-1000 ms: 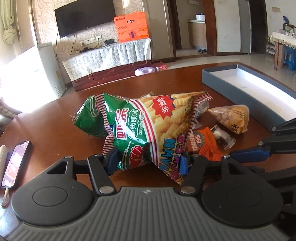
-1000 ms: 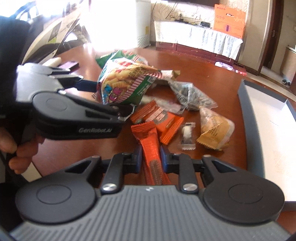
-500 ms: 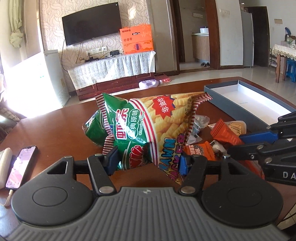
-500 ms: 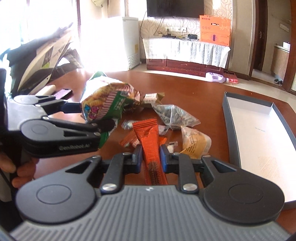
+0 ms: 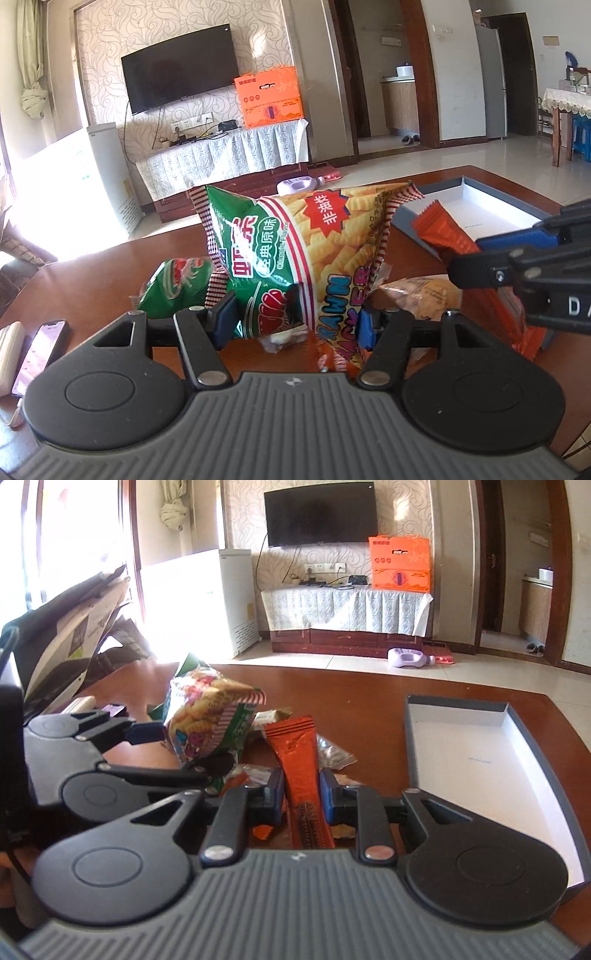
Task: Organize snacks
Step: 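Carry the green bag with the left tool and orange bar with the right tool over the grey box, then open the left tool to drop the green bag while the right tool releases the orange bar, then reach the left tool to the orange square packet while the right tool reaches the yellow bread bag, then grasp the orange square packet with the left tool while the right tool grasps the bread bag, then carry the orange packet and the bread bag with both tools over the grey box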
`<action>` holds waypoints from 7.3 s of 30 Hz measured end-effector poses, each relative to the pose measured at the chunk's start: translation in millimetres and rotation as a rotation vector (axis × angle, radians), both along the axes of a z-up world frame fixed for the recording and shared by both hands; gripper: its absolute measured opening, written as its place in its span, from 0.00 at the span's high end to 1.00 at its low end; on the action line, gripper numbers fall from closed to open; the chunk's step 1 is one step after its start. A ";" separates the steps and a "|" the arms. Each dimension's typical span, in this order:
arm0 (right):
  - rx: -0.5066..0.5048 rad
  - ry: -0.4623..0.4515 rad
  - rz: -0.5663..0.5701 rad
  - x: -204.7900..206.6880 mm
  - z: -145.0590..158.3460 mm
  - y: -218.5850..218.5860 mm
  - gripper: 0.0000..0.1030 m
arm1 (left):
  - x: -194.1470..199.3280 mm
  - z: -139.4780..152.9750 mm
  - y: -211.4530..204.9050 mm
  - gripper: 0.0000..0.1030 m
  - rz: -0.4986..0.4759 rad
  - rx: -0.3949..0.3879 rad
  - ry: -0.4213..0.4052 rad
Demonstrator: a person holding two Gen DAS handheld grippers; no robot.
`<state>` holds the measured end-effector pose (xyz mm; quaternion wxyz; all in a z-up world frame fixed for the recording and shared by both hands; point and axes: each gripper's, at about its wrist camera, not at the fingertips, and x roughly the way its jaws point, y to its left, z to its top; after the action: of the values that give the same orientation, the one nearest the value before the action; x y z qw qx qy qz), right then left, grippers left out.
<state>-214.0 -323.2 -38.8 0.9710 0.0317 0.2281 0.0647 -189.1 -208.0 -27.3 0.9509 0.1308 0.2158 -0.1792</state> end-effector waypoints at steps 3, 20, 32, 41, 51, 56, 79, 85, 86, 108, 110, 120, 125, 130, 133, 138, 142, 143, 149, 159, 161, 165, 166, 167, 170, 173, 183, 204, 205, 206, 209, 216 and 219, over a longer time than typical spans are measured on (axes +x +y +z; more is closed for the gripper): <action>0.008 -0.014 -0.025 -2.4 3.5 -11.0 0.77 | -2.2 0.9 -12.9 0.35 -0.026 -0.007 -0.008; 0.009 -0.003 -0.234 1.7 -5.9 -100.7 0.77 | 13.4 3.2 -141.7 0.34 -0.221 -0.075 -0.048; 0.015 0.096 -0.313 23.0 -36.6 -143.1 0.77 | 56.3 -19.9 -220.9 0.34 -0.280 -0.066 0.006; 0.031 0.154 -0.332 18.0 -50.4 -146.9 0.77 | 87.7 -27.7 -253.1 0.34 -0.320 -0.072 0.012; 0.037 0.187 -0.319 24.7 -53.1 -150.8 0.77 | 119.8 -39.0 -277.7 0.32 -0.296 -0.054 0.055; 0.042 0.194 -0.314 24.4 -56.1 -152.2 0.77 | 116.9 -38.0 -285.3 0.17 -0.284 -0.036 0.054; -0.039 0.144 -0.300 10.5 -41.1 -114.4 0.37 | 36.0 -0.3 -167.2 0.05 -0.189 -0.117 -0.039; 0.017 0.079 -0.316 -12.2 -28.2 -97.7 0.37 | 0.4 8.5 -100.2 0.05 -0.094 -0.112 -0.036; 0.018 0.068 -0.314 -17.2 -26.9 -92.8 0.37 | -4.8 9.7 -88.9 0.05 -0.077 -0.119 -0.027; 0.043 0.017 -0.191 -18.5 -18.0 -47.6 0.36 | 19.0 -48.4 -23.3 0.38 -0.036 -0.002 0.156; 0.043 0.015 -0.191 -18.7 -18.1 -48.1 0.36 | 26.0 -48.3 -21.6 0.42 -0.031 -0.042 0.195; 0.046 0.047 -0.131 14.7 -15.9 -24.2 0.36 | 35.2 -48.2 -23.3 0.52 -0.027 -0.070 0.230; -0.004 0.122 -0.099 45.9 -27.1 -1.2 0.36 | 32.9 -48.7 -12.4 0.55 -0.011 -0.086 0.238; -0.065 0.171 -0.106 67.2 -38.8 11.2 0.40 | 31.2 -50.7 -4.5 0.45 0.001 -0.096 0.250; -0.040 0.212 -0.109 73.0 -44.6 5.5 0.58 | 35.3 -54.0 -4.7 0.29 0.016 -0.088 0.255; -0.042 0.203 -0.093 64.2 -43.9 3.0 0.59 | 37.4 -56.7 -11.5 0.27 0.002 -0.073 0.235; -0.020 0.198 -0.097 54.3 -41.5 -2.3 0.59 | 36.4 -60.1 -16.0 0.42 -0.020 -0.067 0.228; -0.012 0.191 -0.097 51.2 -40.2 -3.3 0.59 | 35.6 -59.9 -16.4 0.47 -0.025 -0.069 0.225; 0.008 0.142 -0.080 30.6 -27.0 2.4 0.59 | 30.2 -61.6 -21.5 0.58 -0.037 -0.051 0.200; 0.021 0.077 -0.059 14.2 -11.7 7.6 0.59 | 27.7 -60.1 -17.1 0.61 -0.013 -0.040 0.178; 0.025 0.067 -0.062 12.3 -9.6 6.1 0.59 | 26.4 -57.8 -16.6 0.60 -0.008 -0.037 0.158; 0.031 0.060 -0.060 10.5 -8.6 4.2 0.59 | 25.8 -55.1 -17.2 0.60 0.000 -0.027 0.131; 0.031 0.058 -0.060 10.1 -8.3 3.9 0.59 | 25.7 -54.3 -17.7 0.60 0.002 -0.025 0.123; 0.031 0.056 -0.059 9.7 -7.7 3.4 0.59 | 25.5 -53.4 -17.8 0.60 0.003 -0.025 0.117; 0.034 0.048 -0.059 6.7 -6.9 1.0 0.59 | 25.6 -50.4 -17.9 0.60 0.007 -0.034 0.106; 0.039 0.042 -0.059 3.8 -6.7 -0.8 0.59 | 24.6 -48.4 -18.1 0.60 0.012 -0.036 0.094; 0.043 0.012 -0.071 -4.7 -1.2 -6.5 0.59 | 19.5 -42.7 -27.7 0.60 -0.009 -0.041 0.063; 0.055 -0.030 -0.155 -18.8 6.6 -42.2 0.59 | 12.8 -26.5 -72.5 0.60 -0.100 -0.076 0.027; 0.057 -0.031 -0.160 -19.6 6.6 -44.5 0.59 | 12.1 -26.1 -75.5 0.60 -0.106 -0.077 0.026; 0.058 -0.031 -0.164 -20.4 6.3 -46.8 0.59 | 11.8 -25.8 -78.5 0.60 -0.112 -0.078 0.025; 0.061 -0.029 -0.179 -21.6 5.1 -51.6 0.59 | 10.6 -24.7 -88.0 0.60 -0.130 -0.081 0.025; 0.061 -0.036 -0.205 -26.1 3.3 -66.5 0.59 | 6.8 -23.7 -113.1 0.60 -0.174 -0.090 0.027; 0.062 -0.035 -0.225 -28.3 2.1 -74.5 0.59 | 4.6 -24.0 -123.7 0.60 -0.191 -0.092 0.028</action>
<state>-242.3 -397.7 -36.6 0.9744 0.0861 0.2042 -0.0369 -184.5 -331.7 -51.3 0.9314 0.1043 0.2071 -0.2805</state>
